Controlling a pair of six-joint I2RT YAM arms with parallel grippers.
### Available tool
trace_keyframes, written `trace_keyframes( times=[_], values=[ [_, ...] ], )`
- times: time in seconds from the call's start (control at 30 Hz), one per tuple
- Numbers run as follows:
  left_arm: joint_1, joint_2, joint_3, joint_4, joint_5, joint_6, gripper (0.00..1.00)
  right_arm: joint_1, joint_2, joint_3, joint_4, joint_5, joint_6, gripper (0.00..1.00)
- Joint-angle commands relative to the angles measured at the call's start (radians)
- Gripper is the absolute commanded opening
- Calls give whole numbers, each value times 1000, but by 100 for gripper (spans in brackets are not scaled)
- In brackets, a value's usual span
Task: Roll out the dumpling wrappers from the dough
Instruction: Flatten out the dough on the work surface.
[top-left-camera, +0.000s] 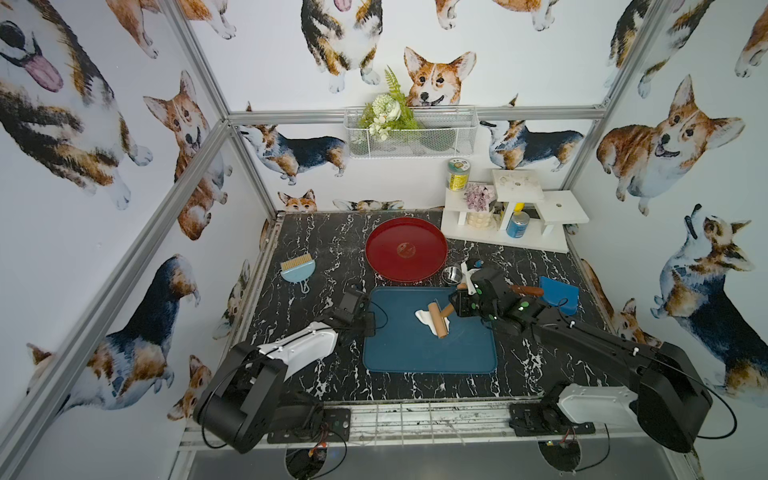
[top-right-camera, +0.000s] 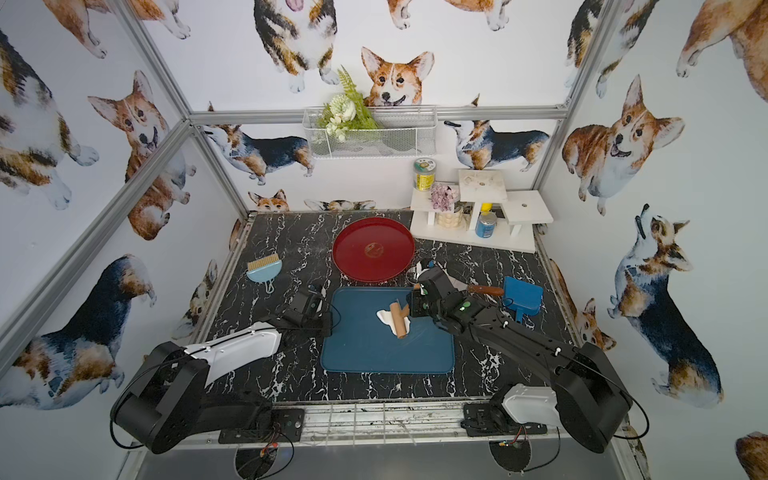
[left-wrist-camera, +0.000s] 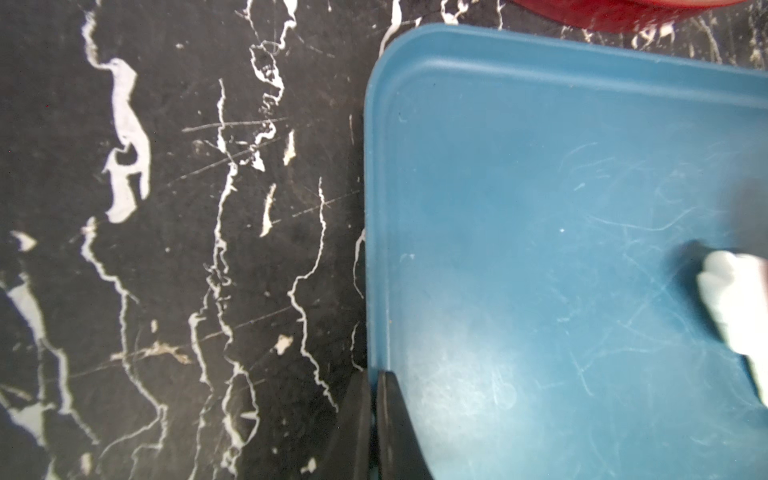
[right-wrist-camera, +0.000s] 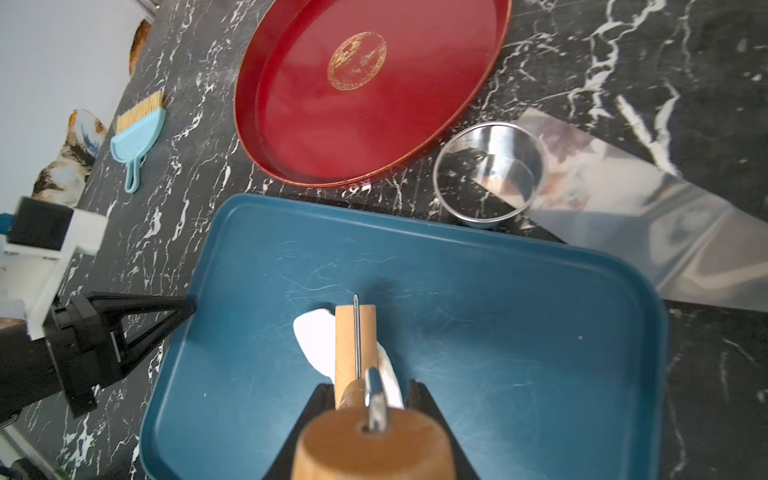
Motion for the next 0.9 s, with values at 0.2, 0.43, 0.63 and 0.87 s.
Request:
trace_keyframes(
  times=[0.2, 0.43, 0.63, 0.87],
  values=[
    [3, -8, -1, 22, -13, 22, 0, 17, 61, -41, -191, 55, -108, 0],
    [2, -8, -1, 21, -15, 20, 0, 83, 139, -43, -173, 64, -70, 0],
    [3, -12, -3, 21, -17, 19, 0, 34, 83, -29, -204, 112, -97, 0],
    [5, -13, -4, 22, -18, 18, 0, -15, 44, -31, -236, 111, -153, 0]
  ],
)
